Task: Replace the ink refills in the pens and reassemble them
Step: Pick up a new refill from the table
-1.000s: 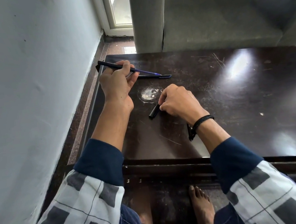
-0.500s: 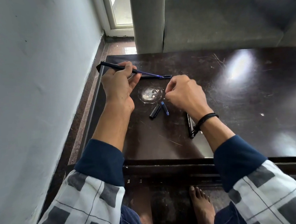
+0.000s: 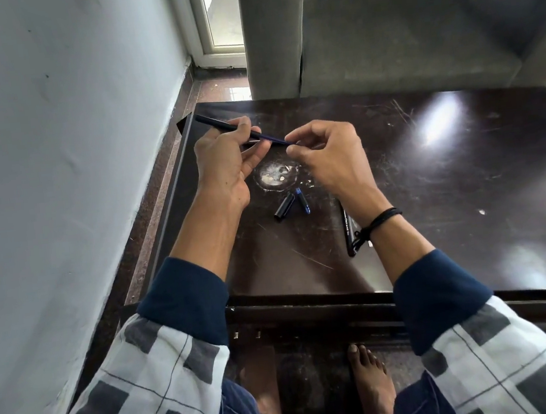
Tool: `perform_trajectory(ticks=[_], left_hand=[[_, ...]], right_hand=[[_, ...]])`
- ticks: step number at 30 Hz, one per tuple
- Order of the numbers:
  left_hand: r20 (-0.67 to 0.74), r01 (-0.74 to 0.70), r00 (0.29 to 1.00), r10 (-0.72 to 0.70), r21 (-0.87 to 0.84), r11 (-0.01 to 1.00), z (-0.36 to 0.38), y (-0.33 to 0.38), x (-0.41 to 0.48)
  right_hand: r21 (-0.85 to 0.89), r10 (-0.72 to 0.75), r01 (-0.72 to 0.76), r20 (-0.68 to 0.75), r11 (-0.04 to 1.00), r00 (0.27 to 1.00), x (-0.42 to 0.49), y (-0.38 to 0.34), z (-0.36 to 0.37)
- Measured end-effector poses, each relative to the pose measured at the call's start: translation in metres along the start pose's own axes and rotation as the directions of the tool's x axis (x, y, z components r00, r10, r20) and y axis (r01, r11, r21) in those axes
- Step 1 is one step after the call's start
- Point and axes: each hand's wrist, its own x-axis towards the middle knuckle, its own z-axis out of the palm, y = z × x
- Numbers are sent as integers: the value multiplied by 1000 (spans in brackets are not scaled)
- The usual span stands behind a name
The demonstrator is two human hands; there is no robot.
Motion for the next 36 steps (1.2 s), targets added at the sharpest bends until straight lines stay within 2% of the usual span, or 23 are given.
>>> perform_trajectory(ticks=[2, 6, 10, 14, 20, 25, 27, 32, 34, 36], left_hand=[[4, 8, 1000, -8, -9, 1000, 0, 0, 0], [-20, 6, 1000, -7, -42, 999, -2, 2, 2], [-41, 6, 999, -10, -102, 995, -3, 3, 2], [-46, 36, 998, -45, -176, 984, -3, 4, 3], [4, 99, 995, -100, -222, 970, -2, -1, 0], [35, 123, 992, -118, -247, 961, -1, 2, -1], [24, 121, 993, -119, -249, 961, -4, 4, 0], [15, 110, 994, -110, -233, 966, -8, 6, 4], [18, 104, 995, -103, -218, 970, -7, 5, 5], [20, 102, 995, -100, -208, 973, -7, 4, 5]], right_hand=[[81, 15, -16, 3, 997, 1000, 1, 0, -1], [322, 138, -151, 61, 935, 988, 1, -4, -6], [524, 254, -291, 143, 800, 956, 4, -5, -12], [621, 305, -367, 208, 692, 929, 4, -4, -14], [678, 282, -373, 246, 634, 927, 2, -3, -11], [772, 294, -274, 118, 574, 949, 0, -8, -9], [773, 301, -226, 47, 593, 952, 2, -9, -14], [585, 173, 31, -289, 811, 942, 12, -9, -34], [449, 136, 39, -352, 893, 926, 20, -6, -48], [214, 113, -40, -340, 976, 934, 27, 4, -57]])
